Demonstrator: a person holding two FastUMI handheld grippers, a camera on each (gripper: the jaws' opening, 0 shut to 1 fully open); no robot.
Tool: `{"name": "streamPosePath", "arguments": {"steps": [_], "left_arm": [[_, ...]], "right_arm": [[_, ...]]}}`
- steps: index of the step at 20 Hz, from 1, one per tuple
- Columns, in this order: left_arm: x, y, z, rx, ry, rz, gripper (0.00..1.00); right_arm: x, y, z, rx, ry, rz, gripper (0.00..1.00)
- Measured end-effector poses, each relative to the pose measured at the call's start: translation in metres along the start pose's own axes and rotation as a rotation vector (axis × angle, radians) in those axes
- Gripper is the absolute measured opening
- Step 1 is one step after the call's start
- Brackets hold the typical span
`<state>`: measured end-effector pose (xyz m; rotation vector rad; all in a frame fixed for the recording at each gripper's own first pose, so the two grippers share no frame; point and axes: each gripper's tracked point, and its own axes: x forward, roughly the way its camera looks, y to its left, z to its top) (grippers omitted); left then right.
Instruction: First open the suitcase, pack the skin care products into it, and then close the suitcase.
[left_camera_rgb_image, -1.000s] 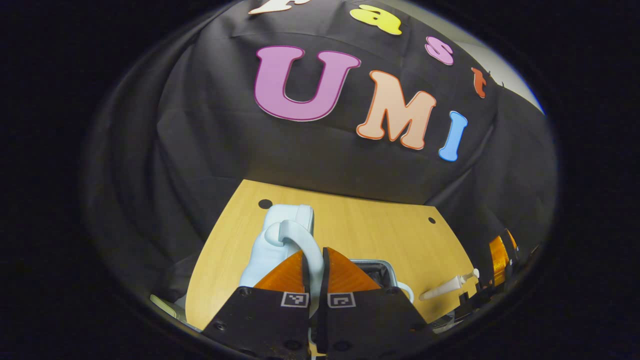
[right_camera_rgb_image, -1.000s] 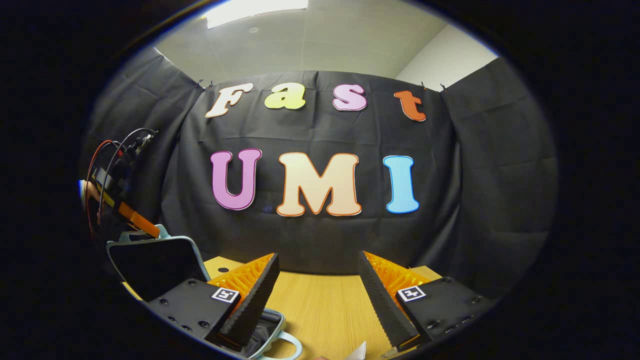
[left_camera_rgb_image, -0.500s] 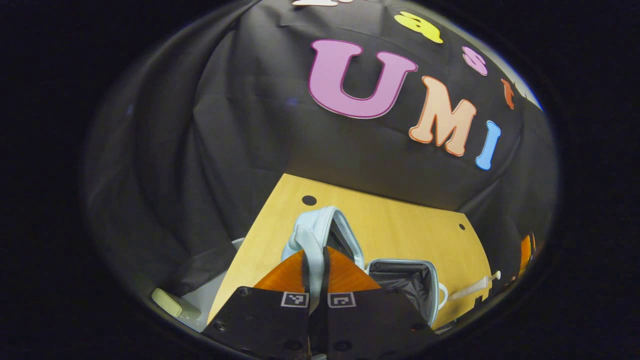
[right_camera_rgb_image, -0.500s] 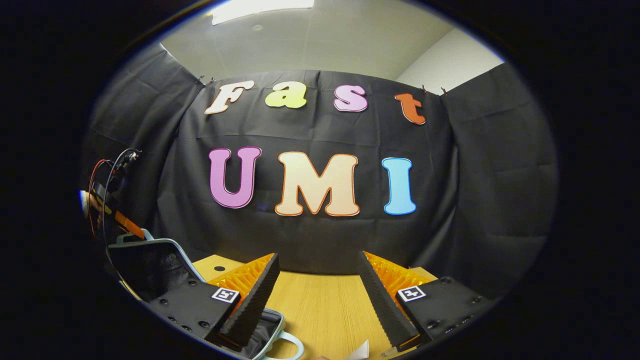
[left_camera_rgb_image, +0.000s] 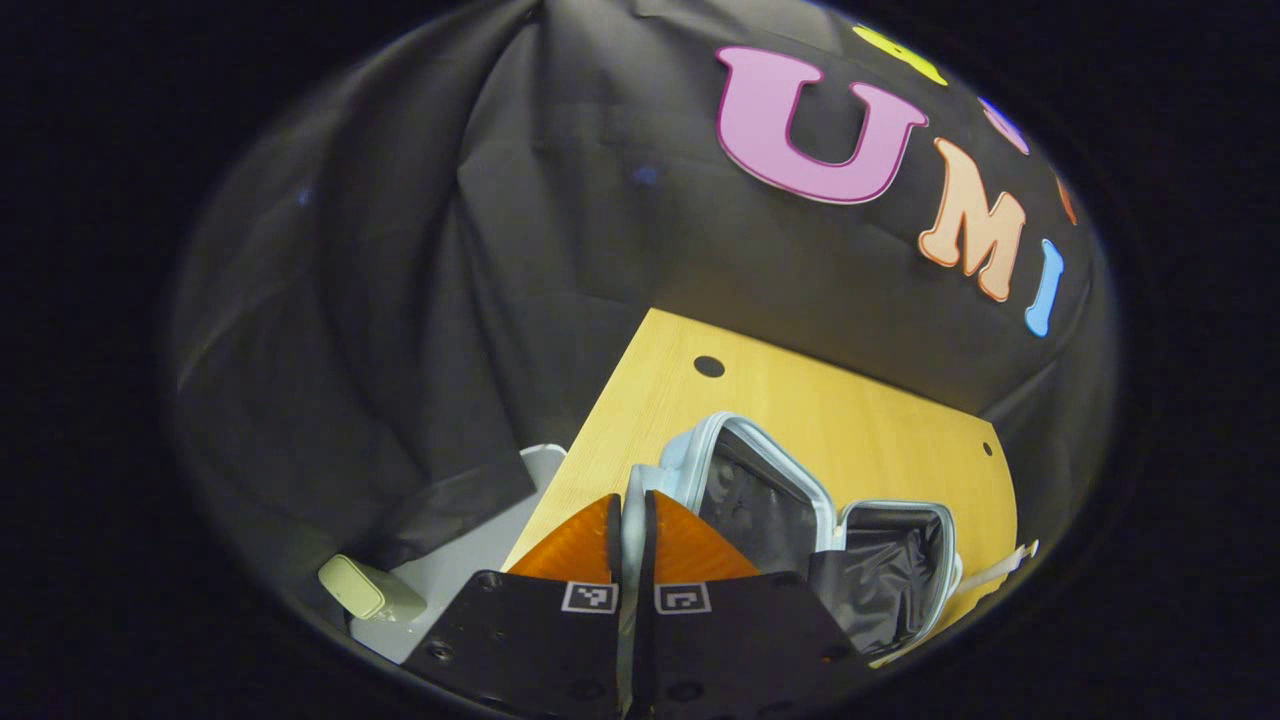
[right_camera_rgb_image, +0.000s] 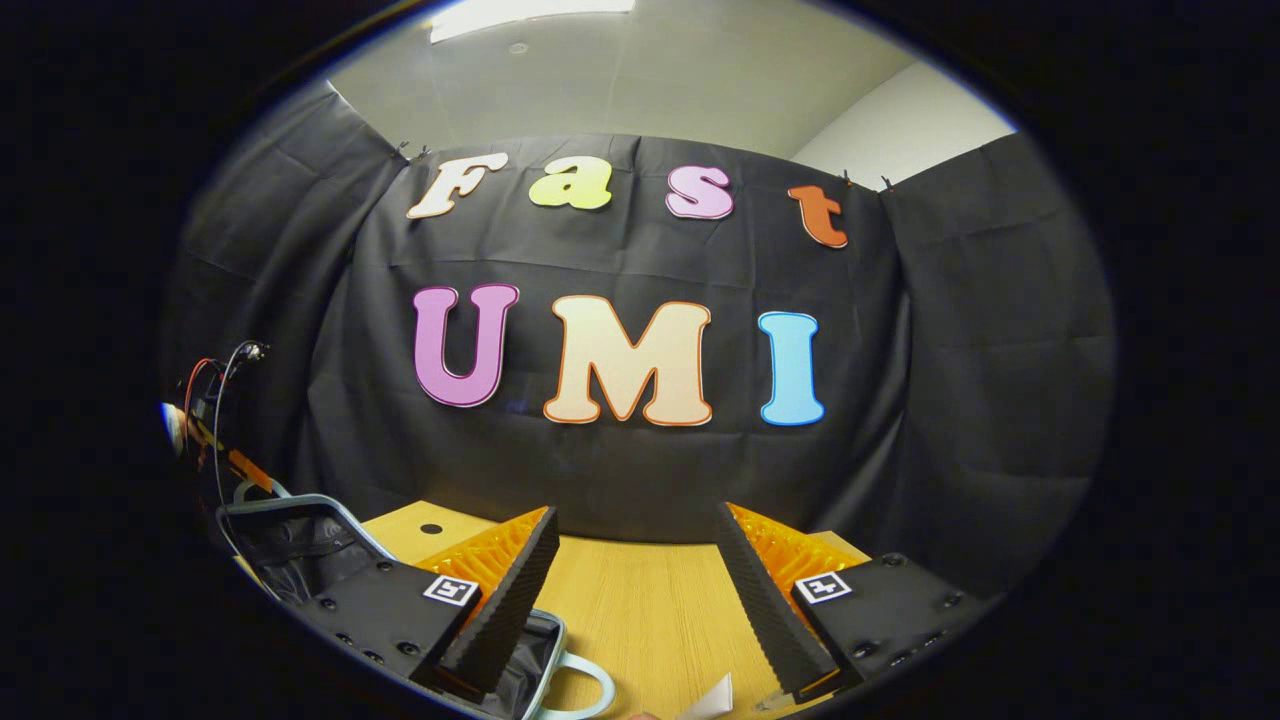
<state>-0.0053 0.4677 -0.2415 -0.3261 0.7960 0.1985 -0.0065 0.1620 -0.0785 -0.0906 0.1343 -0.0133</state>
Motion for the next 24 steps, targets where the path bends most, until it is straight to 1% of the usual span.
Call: {"name": "streamPosePath", "arguments": {"steps": [2,3,4,7,8,9,10,11,12,13,14,16,17,20,21,22,23,24], "left_arm": [[0.011,0.012,-0.01,-0.01,0.025,0.014,0.0],[0.015,0.016,-0.016,-0.016,0.039,0.026,0.02],[0.02,0.021,-0.02,-0.02,0.051,0.034,0.0],[0.031,0.035,-0.032,-0.03,0.072,0.067,0.0],[0.034,0.036,-0.034,-0.029,0.076,0.081,0.0],[0.035,0.039,-0.034,-0.021,0.072,0.105,0.0],[0.035,0.05,-0.037,-0.003,0.071,0.17,0.0],[0.036,0.06,-0.033,0.018,0.042,0.218,0.1],[0.037,0.065,-0.026,0.02,0.004,0.233,0.19],[0.038,0.063,-0.021,0.009,-0.035,0.223,0.33],[0.036,0.06,-0.012,-0.004,-0.083,0.23,0.4],[0.025,0.054,0.008,-0.013,-0.202,0.259,1.0],[0.017,0.045,0.019,-0.016,-0.27,0.259,0.94],[-0.024,0.016,0.051,0.013,-0.459,0.265,0.95],[-0.039,0.005,0.055,0.033,-0.499,0.27,0.93],[-0.05,-0.009,0.06,0.056,-0.531,0.272,0.95],[-0.059,-0.022,0.065,0.069,-0.558,0.271,0.94],[-0.069,-0.039,0.072,0.081,-0.585,0.257,0.95]], "right_arm": [[-0.001,0.0,-0.001,0.004,0.006,-0.003,0.99],[-0.002,0.001,-0.001,0.0,0.008,-0.002,0.99],[-0.003,0.0,0.0,-0.006,0.008,-0.001,0.99],[-0.006,-0.001,-0.002,-0.02,0.014,-0.002,0.99],[-0.011,-0.003,-0.005,-0.022,0.018,-0.005,1.0],[-0.014,-0.005,-0.006,-0.024,0.02,-0.009,1.0],[-0.014,-0.009,-0.005,-0.024,0.022,-0.014,1.0],[-0.015,-0.012,-0.005,-0.025,0.022,-0.018,1.0],[-0.014,-0.015,-0.005,-0.028,0.023,-0.021,1.0],[-0.014,-0.018,-0.004,-0.03,0.025,-0.021,0.99],[-0.013,-0.021,-0.004,-0.029,0.024,-0.018,0.99],[-0.012,-0.03,0.001,-0.028,0.018,-0.017,0.99],[-0.013,-0.036,0.002,-0.024,0.014,-0.016,0.99],[-0.013,-0.053,0.009,-0.007,-0.003,-0.004,0.99],[-0.012,-0.057,0.01,-0.002,-0.006,0.01,0.99],[-0.011,-0.062,0.01,0.0,-0.004,0.021,0.98],[-0.009,-0.068,0.012,0.001,-0.005,0.028,1.0],[-0.008,-0.076,0.014,0.006,-0.011,0.03,0.99]]}}
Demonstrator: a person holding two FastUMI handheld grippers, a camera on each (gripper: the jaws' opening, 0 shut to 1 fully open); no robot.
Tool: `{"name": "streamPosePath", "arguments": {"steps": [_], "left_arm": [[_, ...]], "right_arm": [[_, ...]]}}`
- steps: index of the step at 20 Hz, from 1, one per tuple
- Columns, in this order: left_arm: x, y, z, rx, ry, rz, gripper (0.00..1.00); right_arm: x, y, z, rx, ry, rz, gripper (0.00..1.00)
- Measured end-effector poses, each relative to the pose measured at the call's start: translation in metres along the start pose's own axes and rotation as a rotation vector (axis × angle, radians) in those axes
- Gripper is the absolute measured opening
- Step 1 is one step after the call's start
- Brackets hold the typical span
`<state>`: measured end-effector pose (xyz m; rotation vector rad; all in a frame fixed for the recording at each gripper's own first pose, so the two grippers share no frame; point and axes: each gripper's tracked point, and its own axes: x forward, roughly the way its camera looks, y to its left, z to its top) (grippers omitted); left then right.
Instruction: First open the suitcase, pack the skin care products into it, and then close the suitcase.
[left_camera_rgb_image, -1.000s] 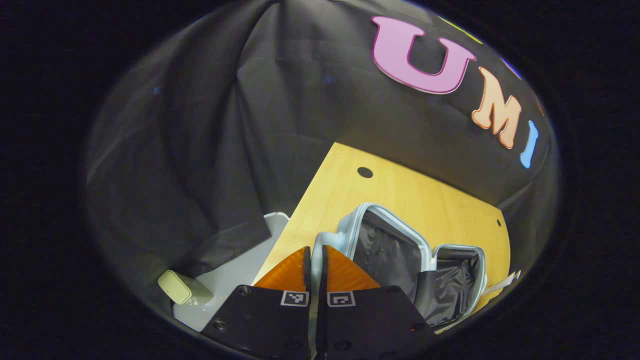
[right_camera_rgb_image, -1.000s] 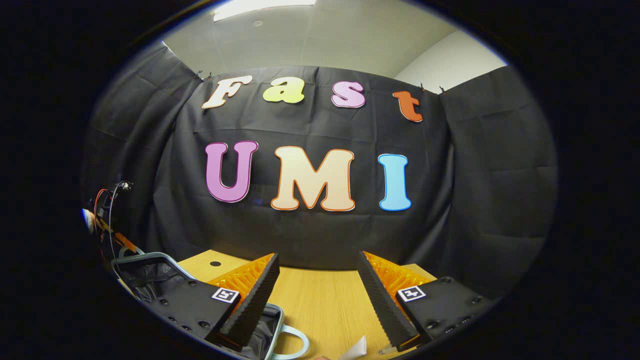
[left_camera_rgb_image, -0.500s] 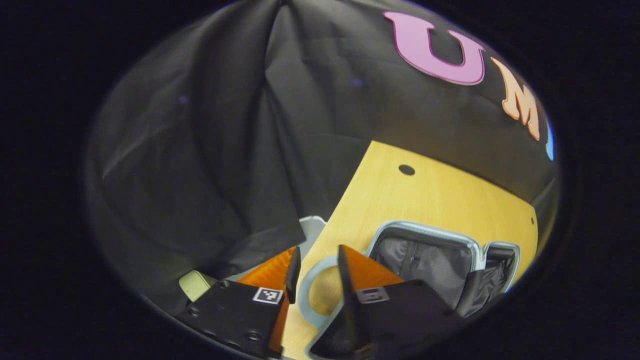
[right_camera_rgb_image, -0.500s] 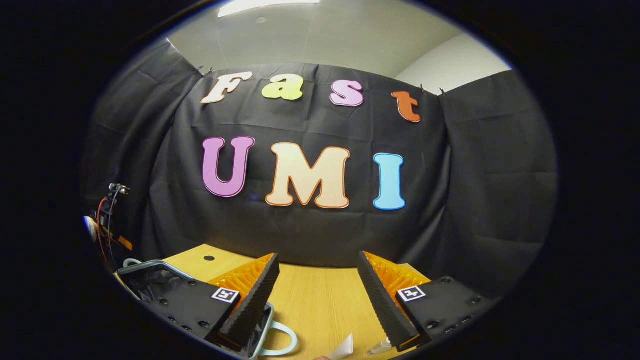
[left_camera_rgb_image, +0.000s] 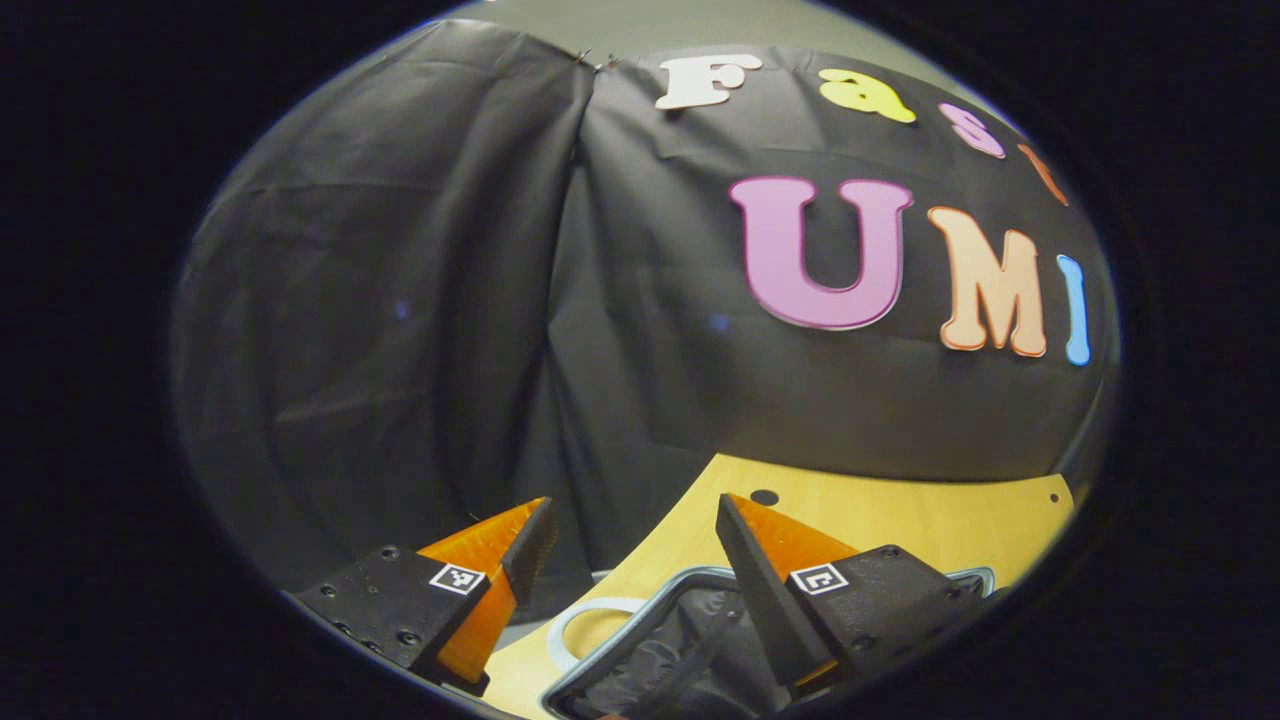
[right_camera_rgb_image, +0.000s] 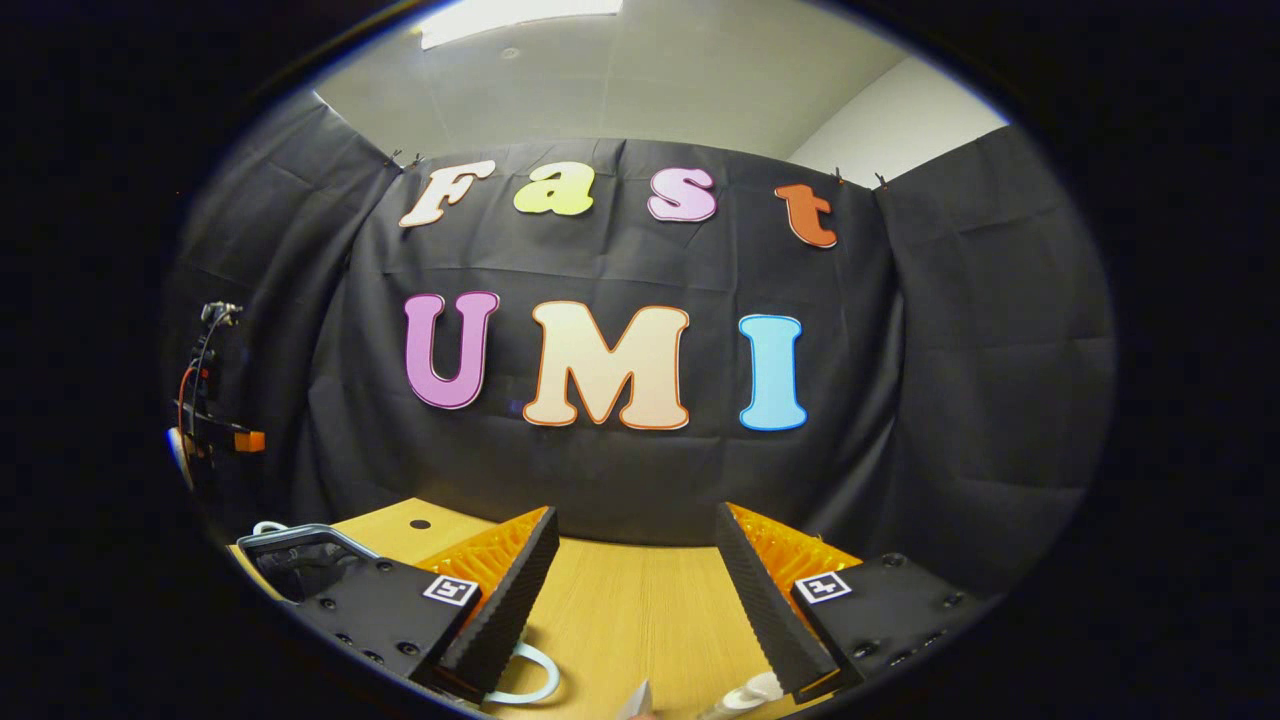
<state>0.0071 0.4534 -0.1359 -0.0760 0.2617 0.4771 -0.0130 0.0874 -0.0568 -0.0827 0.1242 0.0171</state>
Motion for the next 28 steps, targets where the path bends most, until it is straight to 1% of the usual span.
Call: {"name": "streamPosePath", "arguments": {"steps": [4,5,6,10,12,13,15,16,18,19,20,23,25,27,28], "left_arm": [[-0.049,-0.06,0.052,-0.016,-0.116,-0.092,0.93],[-0.059,-0.078,0.062,-0.014,-0.143,-0.114,0.94],[-0.068,-0.095,0.071,-0.014,-0.162,-0.136,0.94],[-0.103,-0.16,0.09,0.01,-0.212,-0.23,0.94],[-0.119,-0.19,0.09,0.019,-0.216,-0.274,0.93],[-0.128,-0.204,0.089,0.019,-0.216,-0.295,0.94],[-0.146,-0.232,0.086,0.02,-0.215,-0.334,0.93],[-0.156,-0.247,0.082,0.02,-0.207,-0.354,0.94],[-0.173,-0.277,0.072,0.028,-0.194,-0.396,0.94],[-0.184,-0.288,0.069,0.036,-0.184,-0.417,0.96],[-0.191,-0.302,0.064,0.042,-0.176,-0.438,0.94],[-0.21,-0.342,0.049,0.045,-0.157,-0.5,0.94],[-0.221,-0.364,0.037,0.047,-0.137,-0.533,0.95],[-0.23,-0.386,0.024,0.051,-0.114,-0.57,0.95],[-0.234,-0.395,0.017,0.054,-0.103,-0.584,0.94]], "right_arm": [[0.0,-0.032,0.01,0.017,-0.026,-0.003,0.99],[-0.001,-0.039,0.01,0.02,-0.029,-0.004,0.99],[-0.001,-0.046,0.011,0.022,-0.031,-0.005,1.0],[-0.004,-0.074,0.015,0.034,-0.047,-0.011,0.99],[-0.005,-0.087,0.018,0.04,-0.056,-0.016,1.0],[-0.006,-0.093,0.017,0.043,-0.056,-0.017,1.0],[-0.008,-0.104,0.017,0.046,-0.061,-0.019,1.0],[-0.01,-0.109,0.018,0.048,-0.066,-0.018,0.99],[-0.013,-0.118,0.018,0.05,-0.071,-0.015,0.99],[-0.016,-0.122,0.016,0.05,-0.071,-0.012,0.99],[-0.018,-0.127,0.015,0.05,-0.071,-0.01,1.0],[-0.022,-0.139,0.01,0.051,-0.066,-0.003,1.0],[-0.026,-0.148,0.009,0.048,-0.066,0.0,0.99],[-0.03,-0.156,0.006,0.046,-0.061,0.001,1.0],[-0.031,-0.16,0.004,0.045,-0.058,0.001,0.98]]}}
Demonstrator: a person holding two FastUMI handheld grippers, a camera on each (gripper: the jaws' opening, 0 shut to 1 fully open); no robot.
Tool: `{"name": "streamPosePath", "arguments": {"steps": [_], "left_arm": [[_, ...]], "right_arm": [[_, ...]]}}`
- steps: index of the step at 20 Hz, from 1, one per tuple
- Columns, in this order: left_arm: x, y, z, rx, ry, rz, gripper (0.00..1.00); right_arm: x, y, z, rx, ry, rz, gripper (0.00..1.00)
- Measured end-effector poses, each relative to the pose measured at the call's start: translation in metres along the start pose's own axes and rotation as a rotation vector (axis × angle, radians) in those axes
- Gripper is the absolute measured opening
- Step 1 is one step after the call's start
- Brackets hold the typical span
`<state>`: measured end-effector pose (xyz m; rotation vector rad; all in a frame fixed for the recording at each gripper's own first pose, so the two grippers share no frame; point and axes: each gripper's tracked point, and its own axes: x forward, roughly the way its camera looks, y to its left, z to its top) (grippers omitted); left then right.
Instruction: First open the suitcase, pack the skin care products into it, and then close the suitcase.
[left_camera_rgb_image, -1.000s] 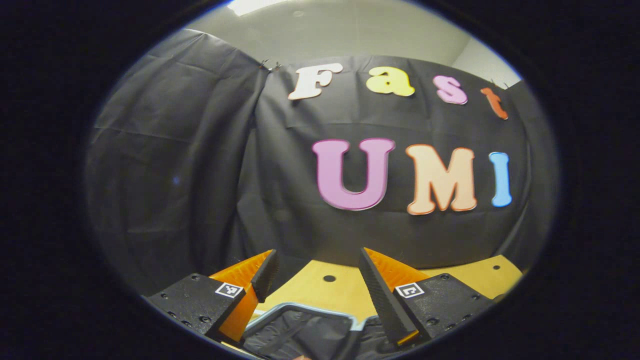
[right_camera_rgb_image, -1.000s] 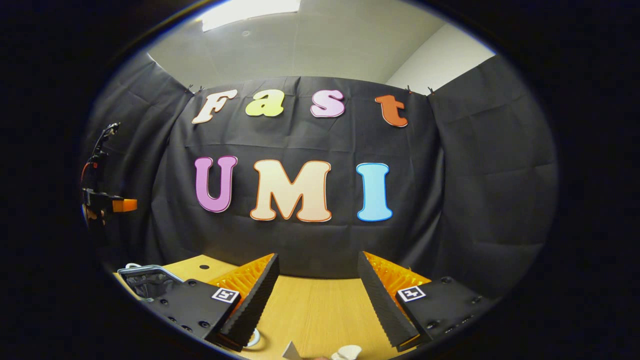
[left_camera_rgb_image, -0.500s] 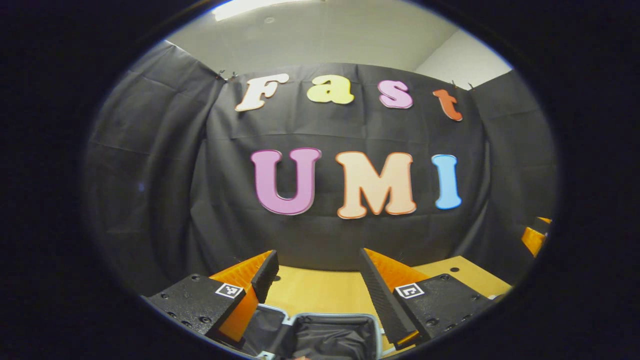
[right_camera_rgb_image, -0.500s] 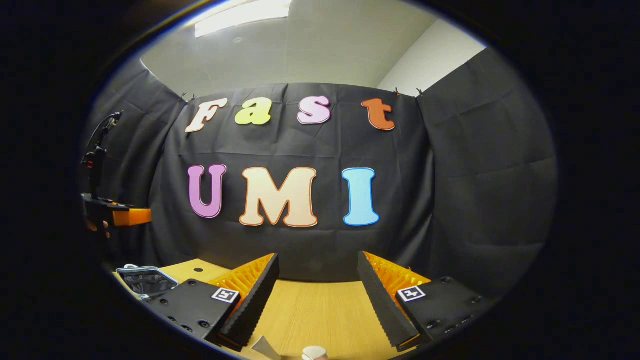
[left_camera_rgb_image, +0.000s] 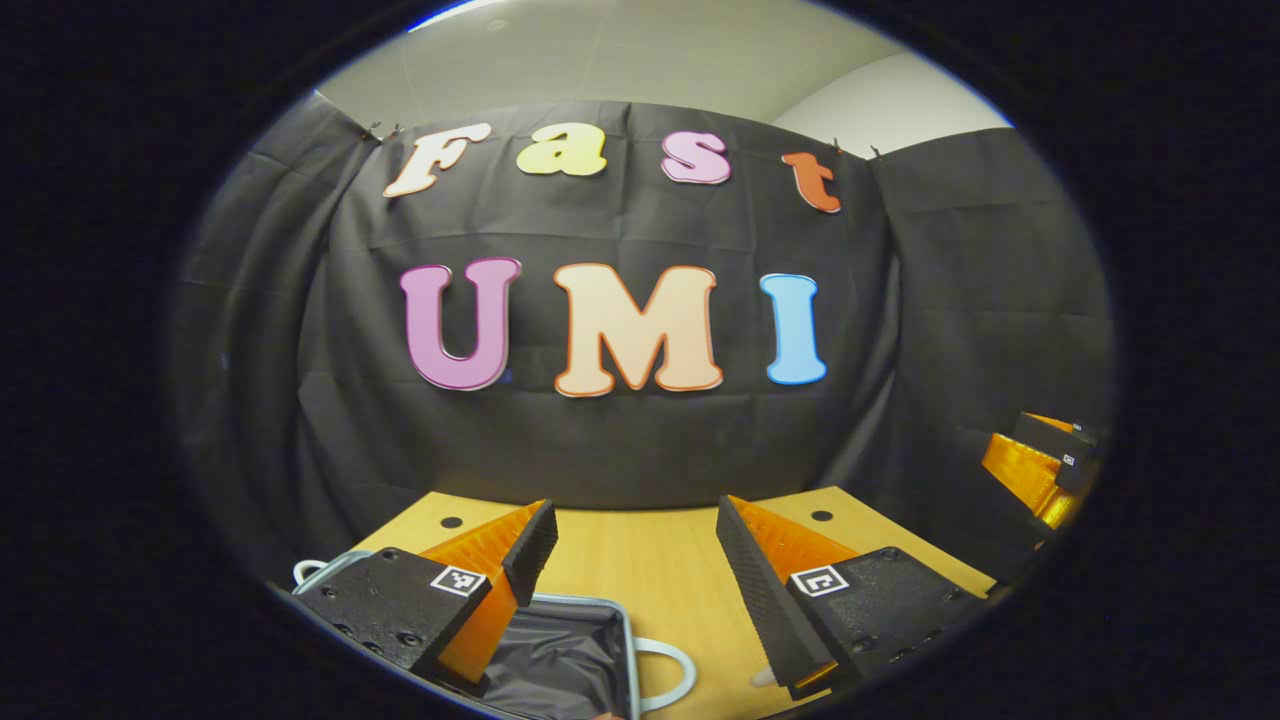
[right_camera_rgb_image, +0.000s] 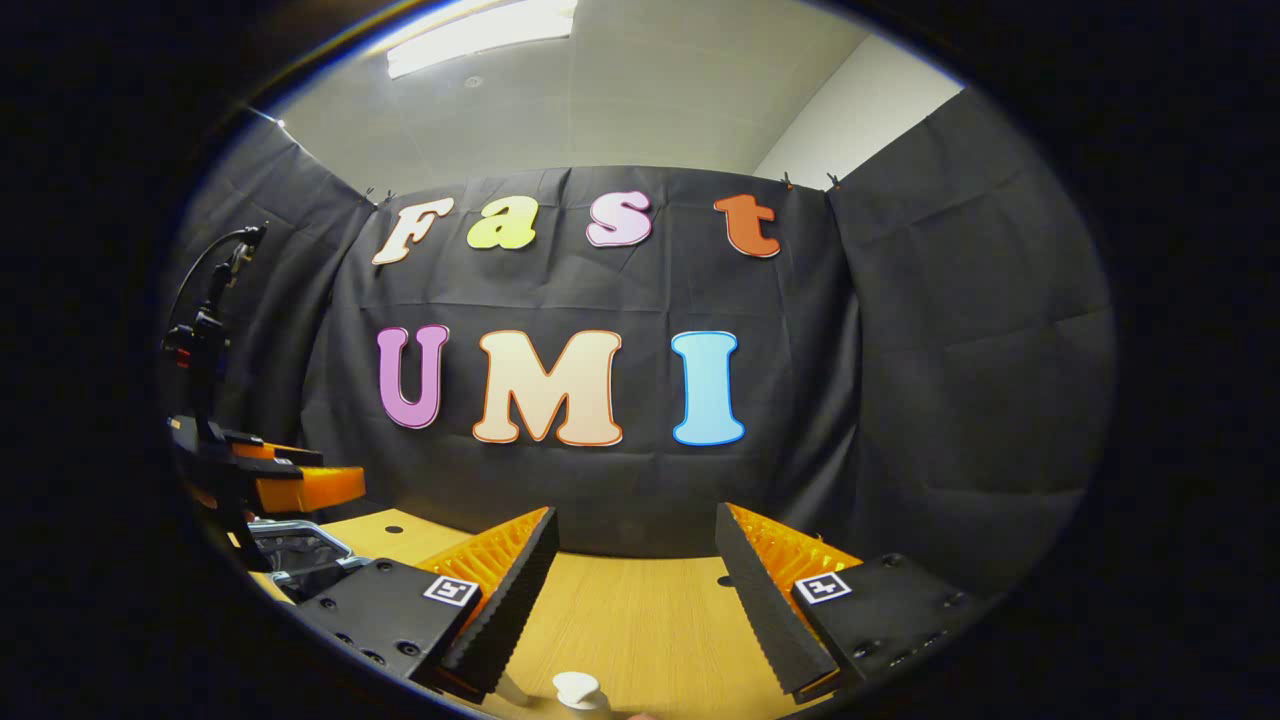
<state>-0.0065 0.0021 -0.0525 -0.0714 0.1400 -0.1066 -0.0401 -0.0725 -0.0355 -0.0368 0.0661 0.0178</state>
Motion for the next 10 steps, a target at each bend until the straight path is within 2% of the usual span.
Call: {"name": "streamPosePath", "arguments": {"steps": [10], "left_arm": [[0.005,-0.095,-0.124,-0.029,0.272,-0.161,0.95]], "right_arm": [[-0.014,-0.024,-0.016,-0.029,0.041,0.001,0.98]]}}
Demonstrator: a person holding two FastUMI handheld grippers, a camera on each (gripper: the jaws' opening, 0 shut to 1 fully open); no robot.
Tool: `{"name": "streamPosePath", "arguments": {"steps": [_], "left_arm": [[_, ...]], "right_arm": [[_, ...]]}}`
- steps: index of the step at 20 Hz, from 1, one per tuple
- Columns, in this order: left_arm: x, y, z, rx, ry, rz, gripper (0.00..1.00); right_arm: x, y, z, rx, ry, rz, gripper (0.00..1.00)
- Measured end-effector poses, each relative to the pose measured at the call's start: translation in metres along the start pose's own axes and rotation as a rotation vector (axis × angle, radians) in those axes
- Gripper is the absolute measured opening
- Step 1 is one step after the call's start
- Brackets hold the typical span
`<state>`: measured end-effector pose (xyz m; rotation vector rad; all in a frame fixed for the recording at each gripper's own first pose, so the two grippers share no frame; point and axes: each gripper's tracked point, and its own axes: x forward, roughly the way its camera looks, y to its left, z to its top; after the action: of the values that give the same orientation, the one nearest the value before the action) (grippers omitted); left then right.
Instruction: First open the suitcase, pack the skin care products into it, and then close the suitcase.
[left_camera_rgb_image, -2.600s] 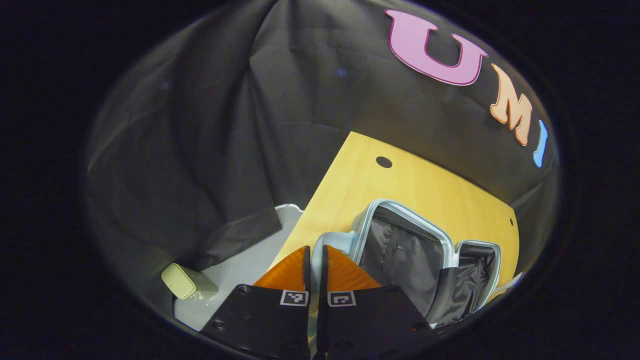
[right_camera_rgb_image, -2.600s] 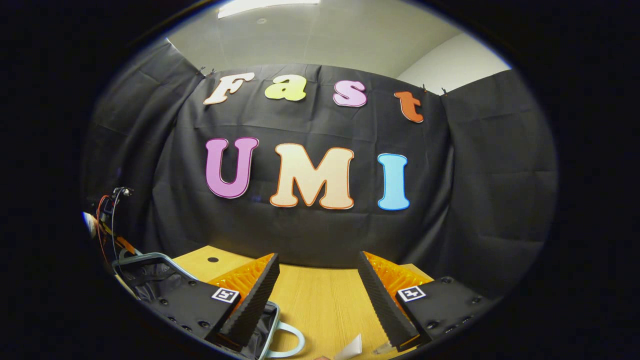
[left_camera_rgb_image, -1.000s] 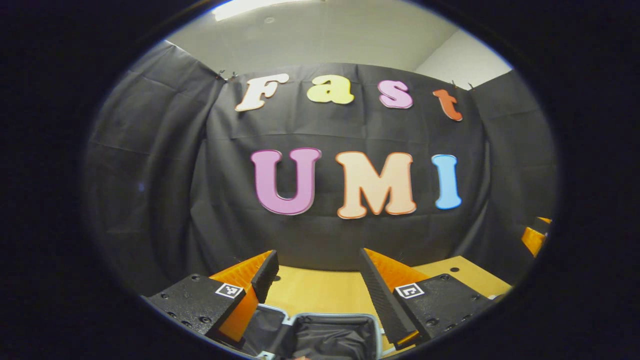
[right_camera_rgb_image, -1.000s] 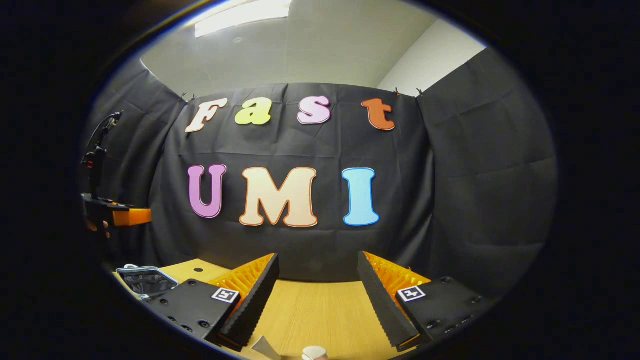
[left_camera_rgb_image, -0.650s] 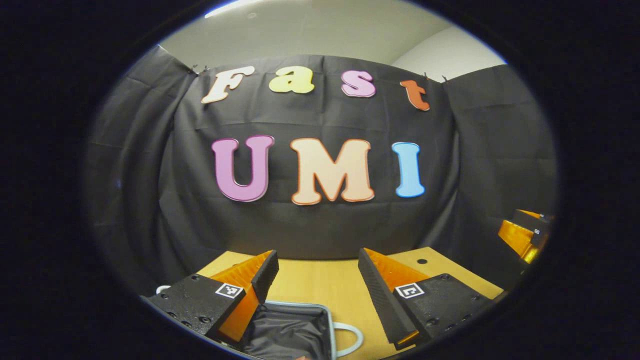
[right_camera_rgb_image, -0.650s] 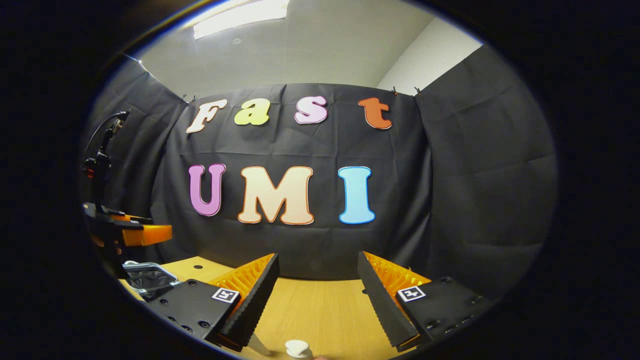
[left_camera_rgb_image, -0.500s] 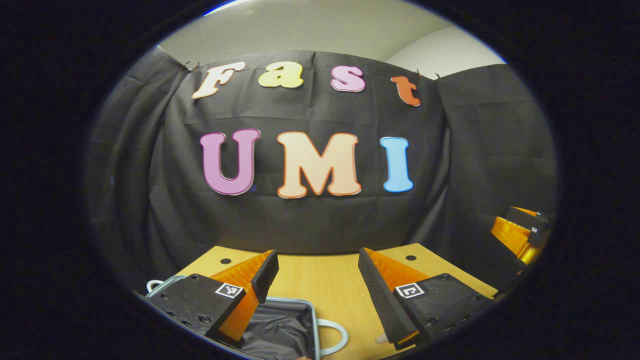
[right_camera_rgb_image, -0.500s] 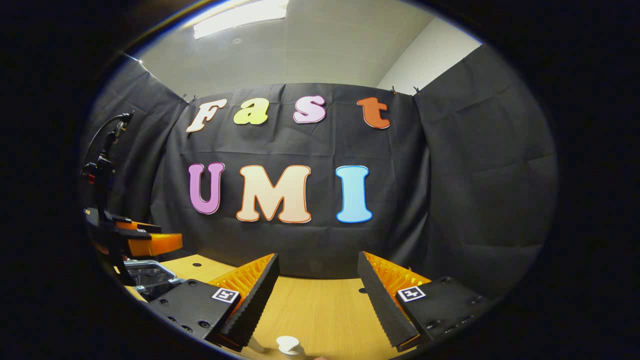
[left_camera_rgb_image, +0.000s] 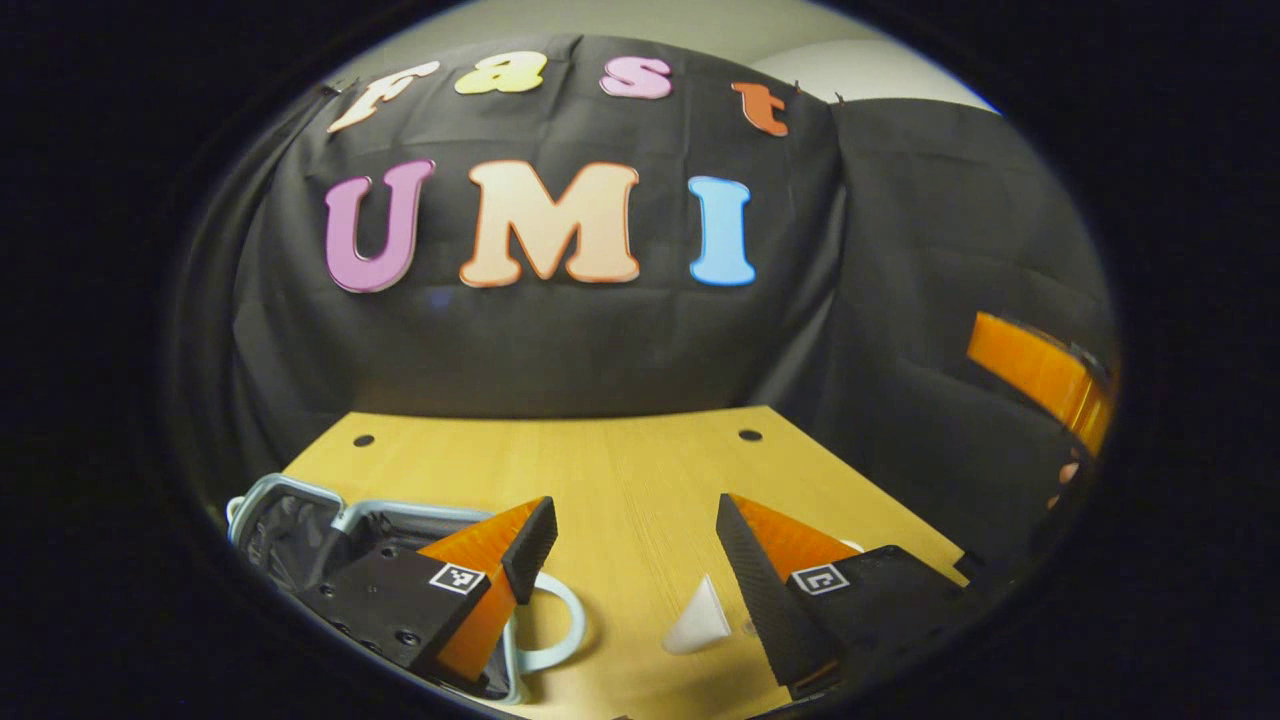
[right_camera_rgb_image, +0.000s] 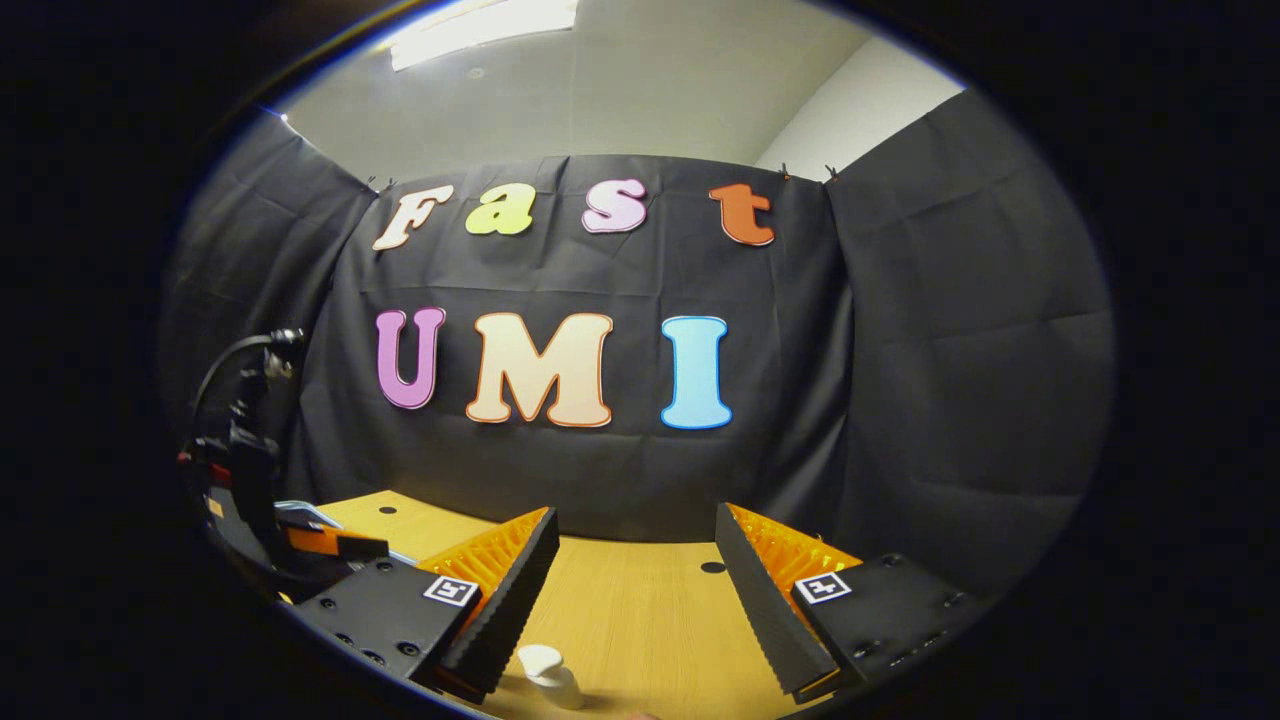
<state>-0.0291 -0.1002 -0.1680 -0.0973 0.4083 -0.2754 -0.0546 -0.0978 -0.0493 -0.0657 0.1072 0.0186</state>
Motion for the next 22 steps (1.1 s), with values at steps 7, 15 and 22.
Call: {"name": "streamPosePath", "arguments": {"steps": [7,15,22], "left_arm": [[0.02,-0.03,-0.074,-0.028,0.175,-0.057,0.95],[0.025,-0.034,-0.137,-0.058,0.302,-0.066,0.64],[0.01,-0.029,-0.111,-0.079,0.285,-0.093,0.24]], "right_arm": [[-0.001,-0.004,-0.017,-0.006,0.05,0.005,0.98],[0.003,0.006,-0.029,-0.035,0.072,0.029,1.0],[0.009,0.029,-0.044,-0.016,0.095,0.079,0.98]]}}
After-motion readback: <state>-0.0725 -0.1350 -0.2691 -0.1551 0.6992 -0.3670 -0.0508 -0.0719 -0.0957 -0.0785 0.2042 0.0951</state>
